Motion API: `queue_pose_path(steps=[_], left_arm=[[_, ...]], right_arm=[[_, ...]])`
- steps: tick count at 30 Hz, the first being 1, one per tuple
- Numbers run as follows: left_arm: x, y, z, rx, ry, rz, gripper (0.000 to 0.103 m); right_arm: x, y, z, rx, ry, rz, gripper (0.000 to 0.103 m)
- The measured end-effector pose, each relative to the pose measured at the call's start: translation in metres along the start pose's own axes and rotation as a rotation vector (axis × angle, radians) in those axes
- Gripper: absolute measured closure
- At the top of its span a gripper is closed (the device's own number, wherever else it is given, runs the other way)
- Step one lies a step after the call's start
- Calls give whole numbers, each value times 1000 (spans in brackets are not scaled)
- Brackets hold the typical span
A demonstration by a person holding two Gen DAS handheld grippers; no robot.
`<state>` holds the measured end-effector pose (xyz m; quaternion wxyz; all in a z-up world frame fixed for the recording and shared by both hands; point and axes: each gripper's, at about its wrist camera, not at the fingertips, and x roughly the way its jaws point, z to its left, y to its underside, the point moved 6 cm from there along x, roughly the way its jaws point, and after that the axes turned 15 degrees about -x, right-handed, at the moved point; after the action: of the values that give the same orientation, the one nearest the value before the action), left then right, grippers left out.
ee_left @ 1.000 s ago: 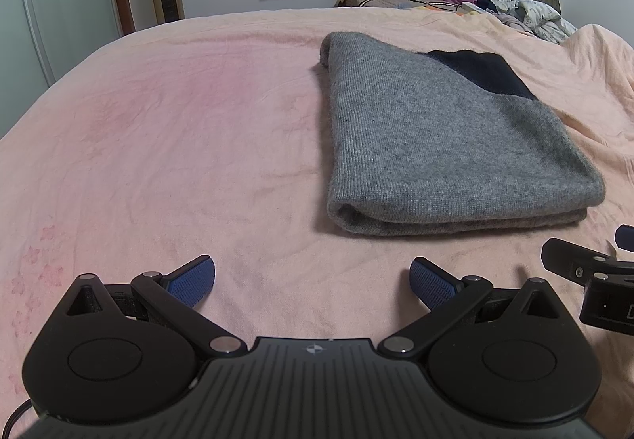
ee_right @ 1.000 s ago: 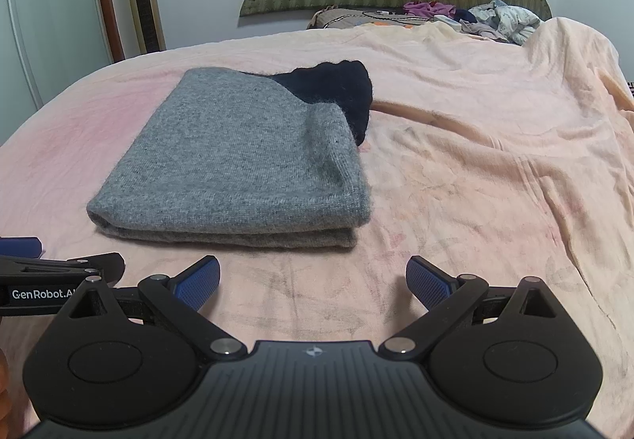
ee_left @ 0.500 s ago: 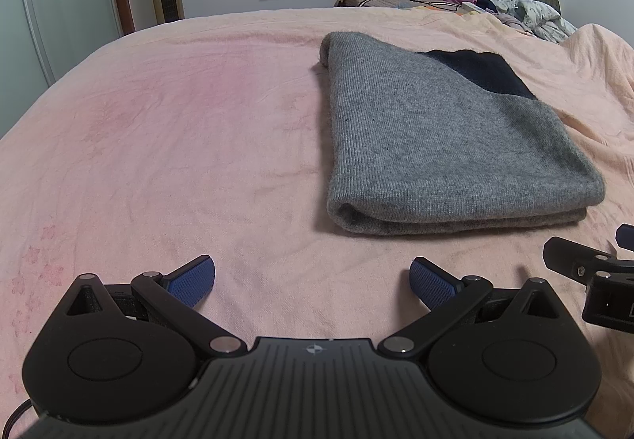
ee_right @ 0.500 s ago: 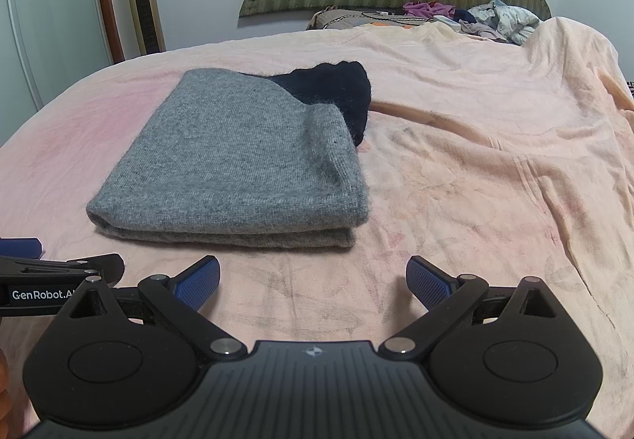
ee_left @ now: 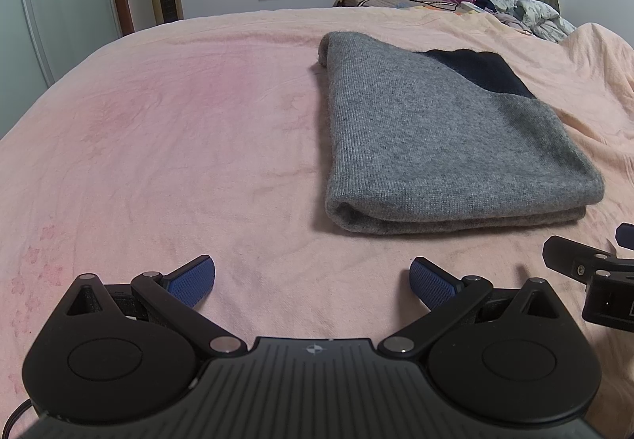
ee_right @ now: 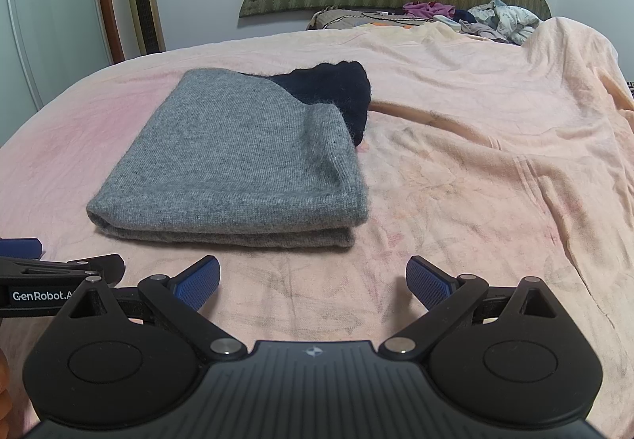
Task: Fold small clothes
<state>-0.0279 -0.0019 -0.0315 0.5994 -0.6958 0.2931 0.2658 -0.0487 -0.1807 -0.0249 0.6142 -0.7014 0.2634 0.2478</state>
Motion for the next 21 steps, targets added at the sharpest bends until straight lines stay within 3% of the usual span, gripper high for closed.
queue_pose_path(steps=[21], left_arm=[[-1,1,0,3,0,-3,0]], right_arm=[[-2,-1,0,-3,-4,-5,2]])
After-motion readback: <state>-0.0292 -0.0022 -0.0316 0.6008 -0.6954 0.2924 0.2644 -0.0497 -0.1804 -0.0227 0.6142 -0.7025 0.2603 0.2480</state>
